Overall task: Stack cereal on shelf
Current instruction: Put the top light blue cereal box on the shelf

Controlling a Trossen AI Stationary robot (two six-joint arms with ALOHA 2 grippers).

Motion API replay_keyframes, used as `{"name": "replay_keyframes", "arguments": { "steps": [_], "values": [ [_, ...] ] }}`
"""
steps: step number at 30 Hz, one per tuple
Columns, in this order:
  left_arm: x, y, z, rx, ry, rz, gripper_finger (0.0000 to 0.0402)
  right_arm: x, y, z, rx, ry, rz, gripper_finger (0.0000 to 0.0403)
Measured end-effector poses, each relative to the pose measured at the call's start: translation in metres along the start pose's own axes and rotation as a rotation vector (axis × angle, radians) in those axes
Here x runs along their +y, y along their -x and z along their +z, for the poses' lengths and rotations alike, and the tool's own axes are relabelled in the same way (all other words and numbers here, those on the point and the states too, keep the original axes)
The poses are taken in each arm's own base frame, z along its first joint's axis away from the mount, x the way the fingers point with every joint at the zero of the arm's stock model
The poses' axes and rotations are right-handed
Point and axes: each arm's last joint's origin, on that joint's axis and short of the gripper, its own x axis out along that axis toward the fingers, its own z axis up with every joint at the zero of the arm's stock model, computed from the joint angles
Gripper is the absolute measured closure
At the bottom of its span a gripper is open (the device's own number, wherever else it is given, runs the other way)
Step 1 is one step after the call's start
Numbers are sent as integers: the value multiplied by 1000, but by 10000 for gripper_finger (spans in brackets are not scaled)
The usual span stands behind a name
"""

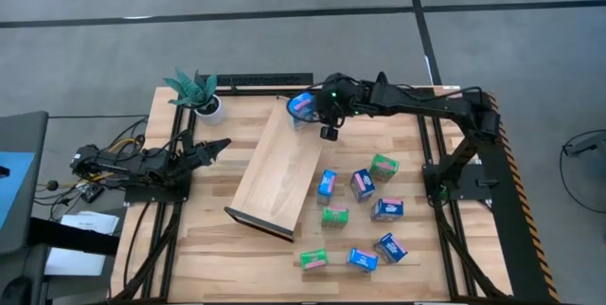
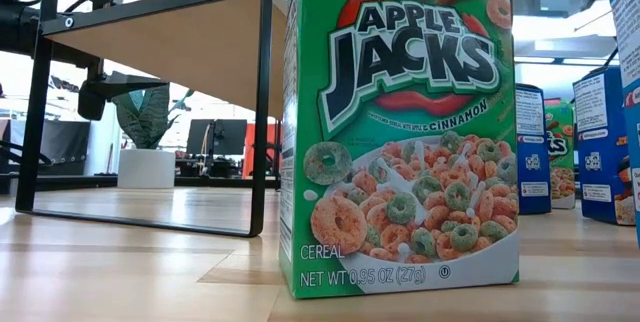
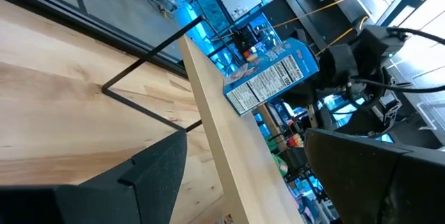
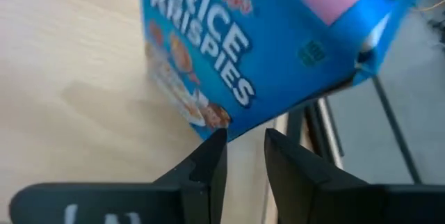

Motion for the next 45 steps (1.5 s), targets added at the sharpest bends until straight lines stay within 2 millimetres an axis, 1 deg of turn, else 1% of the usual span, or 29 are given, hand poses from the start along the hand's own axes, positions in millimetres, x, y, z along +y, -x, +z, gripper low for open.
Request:
{"name": "replay_keyframes", "arguments": {
  "steps": [8, 11, 15, 16, 18, 21, 23, 25, 27, 33, 39, 45],
  "values": [
    [1, 0, -1, 7, -12, 10, 122, -11, 0, 7, -95, -2, -52, 282],
    [1, 0, -1, 7, -12, 10, 122, -12, 1, 11, -131, -8, -64, 282],
    [1, 0, -1, 8, -10, 10, 122, -12, 1, 11, -130, -6, -70, 282],
    [1, 0, -1, 8, -11, 11, 122, -12, 3, 10, -124, -9, -68, 282],
    [1, 0, -1, 8, -10, 10, 122, -12, 14, 8, -102, -23, -62, 282],
    [1, 0, -1, 8, -11, 11, 122, -11, 30, 6, -69, -91, -49, 282],
    [2, 0, -1, 11, -18, 15, 122, -8, 32, 5, -58, -118, -29, 283],
    [2, 0, -2, 11, -23, 20, 122, -3, 29, 3, -54, -129, -15, 287],
    [3, 0, -2, 5, -25, 26, 122, 4, 23, 2, -95, -149, 9, 296],
    [3, 0, -2, 5, -25, 27, 122, 28, 0, -18, -138, -187, 28, 326],
    [3, 0, -1, -3, -24, 32, 122, 31, -7, -21, -240, -197, -2, 349],
    [3, 0, -1, -3, -23, 33, 122, 25, -13, -20, -273, -210, -24, 363]
  ]
}}
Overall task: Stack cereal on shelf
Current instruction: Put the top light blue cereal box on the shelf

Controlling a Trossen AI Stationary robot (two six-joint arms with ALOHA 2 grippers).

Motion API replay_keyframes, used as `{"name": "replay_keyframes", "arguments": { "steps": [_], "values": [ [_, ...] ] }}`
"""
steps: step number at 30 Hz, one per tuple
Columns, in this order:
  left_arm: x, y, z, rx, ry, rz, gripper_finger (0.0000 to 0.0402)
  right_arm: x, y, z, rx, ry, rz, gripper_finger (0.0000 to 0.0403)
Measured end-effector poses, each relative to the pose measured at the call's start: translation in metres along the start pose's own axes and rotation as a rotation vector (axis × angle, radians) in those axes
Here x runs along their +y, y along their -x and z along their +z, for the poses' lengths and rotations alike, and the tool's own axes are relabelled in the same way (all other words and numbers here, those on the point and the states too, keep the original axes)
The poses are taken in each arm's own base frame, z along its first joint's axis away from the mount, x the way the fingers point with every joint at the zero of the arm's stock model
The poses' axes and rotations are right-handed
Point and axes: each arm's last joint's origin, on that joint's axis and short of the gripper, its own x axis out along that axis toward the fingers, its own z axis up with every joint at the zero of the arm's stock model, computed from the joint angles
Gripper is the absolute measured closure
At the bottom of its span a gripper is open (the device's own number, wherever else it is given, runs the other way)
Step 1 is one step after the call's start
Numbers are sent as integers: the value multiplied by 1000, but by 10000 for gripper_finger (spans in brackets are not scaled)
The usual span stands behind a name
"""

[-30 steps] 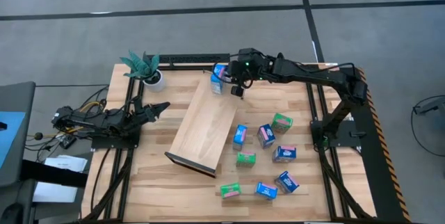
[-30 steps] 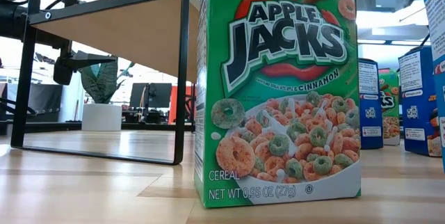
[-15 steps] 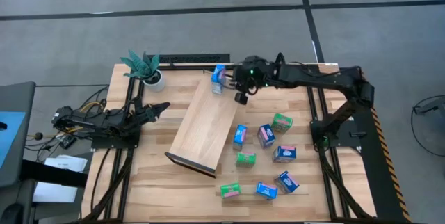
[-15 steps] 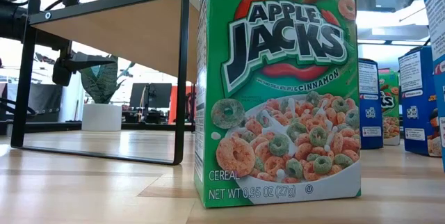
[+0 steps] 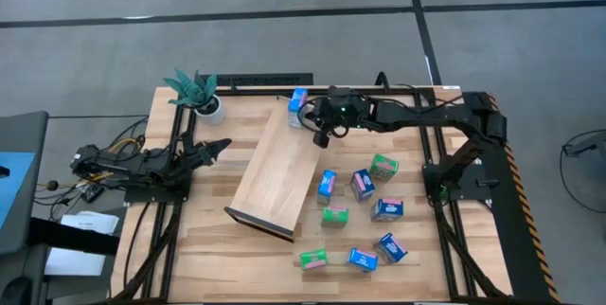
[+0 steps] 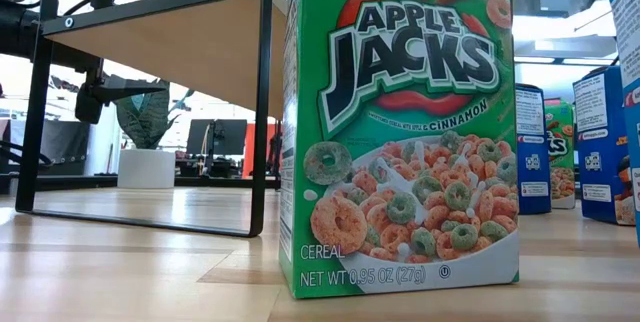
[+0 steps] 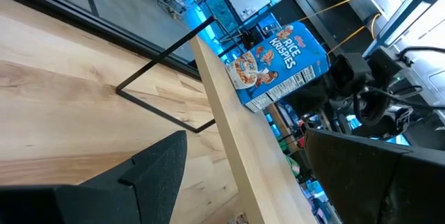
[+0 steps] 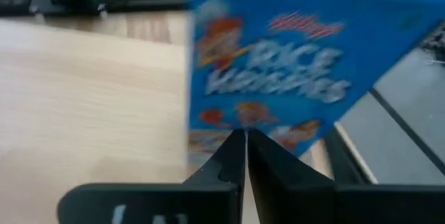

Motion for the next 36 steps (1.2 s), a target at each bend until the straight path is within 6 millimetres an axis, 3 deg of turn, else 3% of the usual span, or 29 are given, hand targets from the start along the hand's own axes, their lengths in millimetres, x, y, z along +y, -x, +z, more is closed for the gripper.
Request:
{"name": "replay_keyframes", "arguments": {
  "steps": [13, 20, 36],
  "values": [
    [1, 0, -1, 0, -12, 13, 122, -5, 0, 7, -78, -10, -1, 378],
    [1, 0, -1, 0, -2, 13, 122, 1, -17, -1, -65, -39, 21, 379],
    [1, 0, -1, 0, 6, 12, 122, -3, -20, 0, -94, -18, 8, 379]
  ]
}}
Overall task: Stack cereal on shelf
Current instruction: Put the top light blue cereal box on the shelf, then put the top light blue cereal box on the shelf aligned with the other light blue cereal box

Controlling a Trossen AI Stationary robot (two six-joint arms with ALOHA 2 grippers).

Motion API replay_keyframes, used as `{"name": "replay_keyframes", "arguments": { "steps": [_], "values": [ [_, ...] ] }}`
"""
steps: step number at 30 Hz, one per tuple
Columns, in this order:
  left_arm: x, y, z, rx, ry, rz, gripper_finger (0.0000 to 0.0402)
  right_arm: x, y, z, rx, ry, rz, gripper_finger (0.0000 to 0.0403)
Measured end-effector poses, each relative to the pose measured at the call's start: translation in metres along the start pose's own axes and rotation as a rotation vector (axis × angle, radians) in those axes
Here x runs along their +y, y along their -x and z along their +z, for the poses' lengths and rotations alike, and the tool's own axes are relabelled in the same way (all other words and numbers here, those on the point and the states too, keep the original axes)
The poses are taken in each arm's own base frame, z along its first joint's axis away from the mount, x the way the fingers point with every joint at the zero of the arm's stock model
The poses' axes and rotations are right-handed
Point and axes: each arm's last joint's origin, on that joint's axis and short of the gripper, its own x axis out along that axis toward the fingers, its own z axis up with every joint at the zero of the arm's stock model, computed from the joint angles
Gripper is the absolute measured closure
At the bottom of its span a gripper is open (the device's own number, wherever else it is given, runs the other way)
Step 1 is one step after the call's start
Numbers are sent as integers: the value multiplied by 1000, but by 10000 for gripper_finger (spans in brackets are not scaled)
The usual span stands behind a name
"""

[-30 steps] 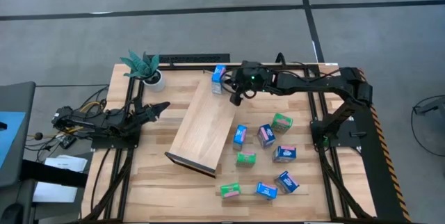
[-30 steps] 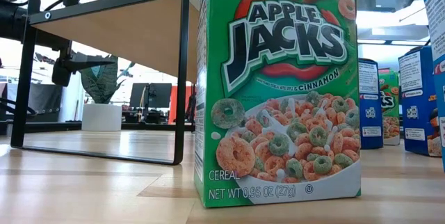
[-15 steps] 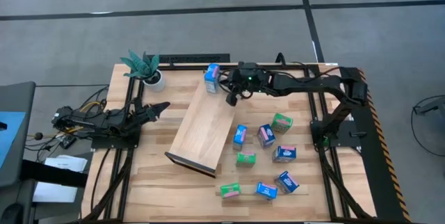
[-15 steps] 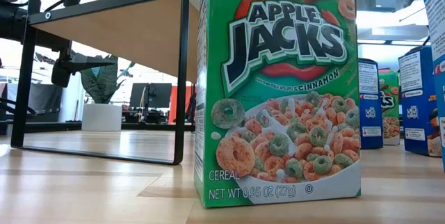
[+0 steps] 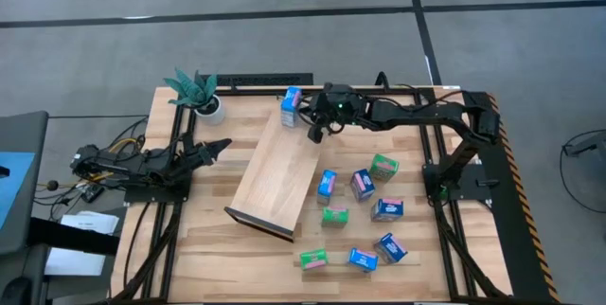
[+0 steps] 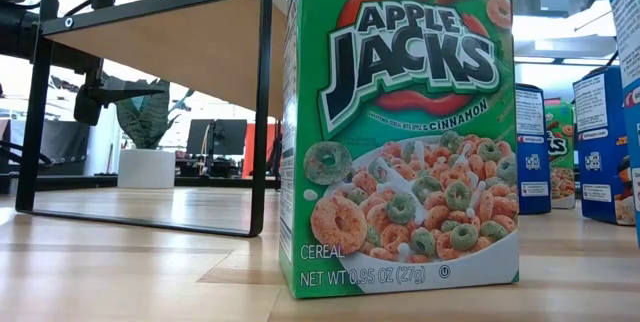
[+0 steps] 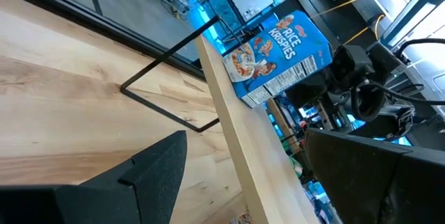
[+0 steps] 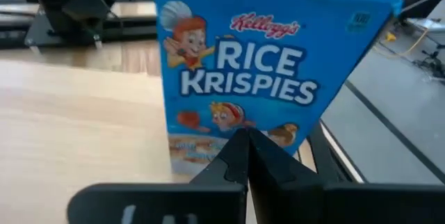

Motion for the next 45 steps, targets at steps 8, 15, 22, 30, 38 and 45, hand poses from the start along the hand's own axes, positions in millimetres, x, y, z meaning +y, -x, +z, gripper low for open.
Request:
{"name": "replay_keyframes", "arguments": {
  "steps": [8, 15, 22, 30, 38, 45],
  "values": [
    [0, 0, 0, 0, 1, 0, 122, 3, -7, -6, 14, -7, 20, 378],
    [0, 0, 0, 0, 3, 0, 122, -2, -6, -5, 3, -6, 8, 375],
    [0, 0, 0, 0, -1, 0, 122, -9, -9, -7, 9, -9, -7, 375],
    [0, 0, 0, 0, -1, 0, 122, -14, -8, -6, 13, 35, -18, 375],
    [0, 0, 0, 1, -2, 0, 122, -16, 17, 23, 73, 72, -5, 375],
    [-1, 0, -1, 28, -2, -20, 122, -15, 105, 75, 231, 182, 55, 350]
  ]
}}
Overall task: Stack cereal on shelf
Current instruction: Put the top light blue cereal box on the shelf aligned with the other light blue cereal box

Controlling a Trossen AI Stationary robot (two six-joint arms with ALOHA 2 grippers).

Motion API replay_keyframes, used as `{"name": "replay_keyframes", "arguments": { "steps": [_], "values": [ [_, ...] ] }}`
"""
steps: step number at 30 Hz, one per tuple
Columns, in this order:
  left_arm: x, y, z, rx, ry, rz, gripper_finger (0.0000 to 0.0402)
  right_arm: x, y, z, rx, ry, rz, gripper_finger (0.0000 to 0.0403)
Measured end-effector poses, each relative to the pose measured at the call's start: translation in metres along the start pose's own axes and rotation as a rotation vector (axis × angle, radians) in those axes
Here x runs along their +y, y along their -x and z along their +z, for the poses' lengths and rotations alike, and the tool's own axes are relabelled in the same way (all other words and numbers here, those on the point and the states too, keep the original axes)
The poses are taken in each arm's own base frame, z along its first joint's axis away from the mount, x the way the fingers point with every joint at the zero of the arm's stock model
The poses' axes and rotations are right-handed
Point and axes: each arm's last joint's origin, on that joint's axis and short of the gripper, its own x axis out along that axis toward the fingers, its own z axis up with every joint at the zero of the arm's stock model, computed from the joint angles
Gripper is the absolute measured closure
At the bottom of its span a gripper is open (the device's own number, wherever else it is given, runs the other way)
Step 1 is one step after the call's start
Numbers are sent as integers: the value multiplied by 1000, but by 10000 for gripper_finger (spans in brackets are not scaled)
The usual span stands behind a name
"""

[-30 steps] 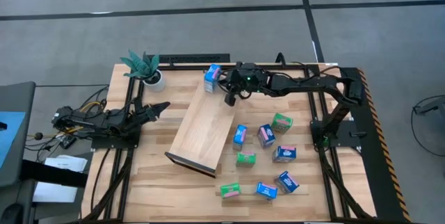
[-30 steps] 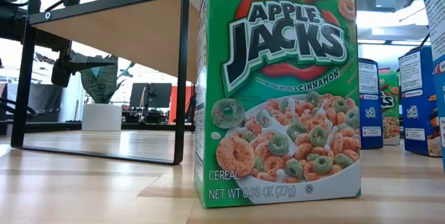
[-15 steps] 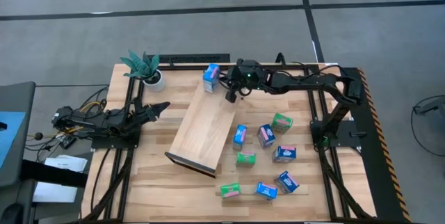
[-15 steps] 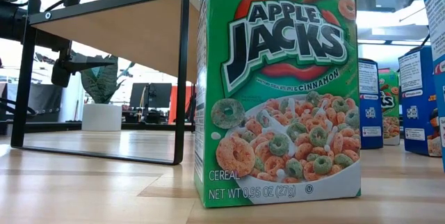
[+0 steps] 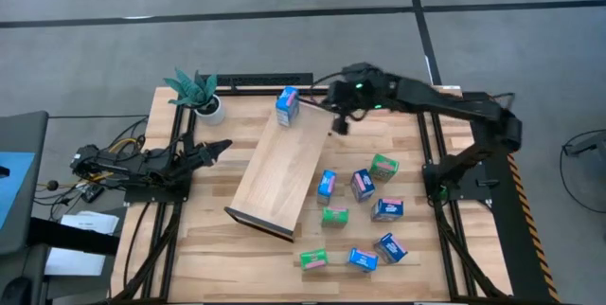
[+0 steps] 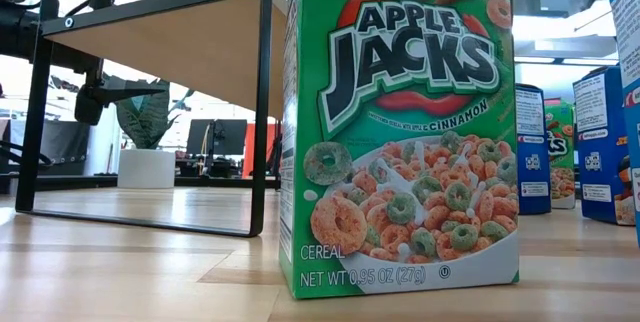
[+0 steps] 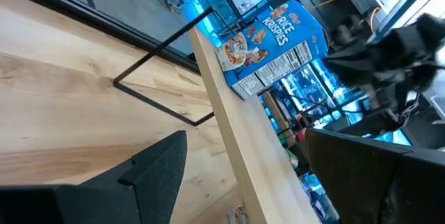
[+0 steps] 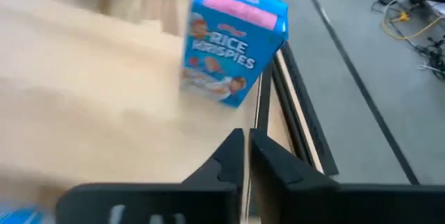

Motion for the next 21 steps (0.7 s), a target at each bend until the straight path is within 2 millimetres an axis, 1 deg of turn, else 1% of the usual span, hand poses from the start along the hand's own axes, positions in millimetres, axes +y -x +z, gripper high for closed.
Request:
{"name": "replay_keyframes", "arguments": {
  "steps": [3, 5, 7, 9, 12, 15, 18, 21],
  "values": [
    [0, 0, 0, 4, -8, 2, 122, 8, 45, 8, 6, 10, 37, 319],
    [0, 0, 0, 4, -27, 2, 122, 16, 69, 11, -5, -25, 64, 292],
    [0, 0, 0, 1, -38, 5, 122, 26, 86, 9, 4, -60, 105, 258],
    [0, 0, 0, 1, -44, 5, 122, 40, 99, 4, 40, -90, 160, 220],
    [0, 0, 0, 2, -49, 4, 122, 65, 108, -3, 144, -136, 249, 162],
    [0, 0, 0, 2, -50, 4, 122, 93, 107, -7, 241, -153, 326, 122],
    [0, 0, 0, 3, -50, 3, 122, 119, 100, -6, 289, -127, 353, 106],
    [0, 0, -1, 19, -53, -8, 122, 146, 84, -7, 348, -55, 345, 104]
  ]
}}
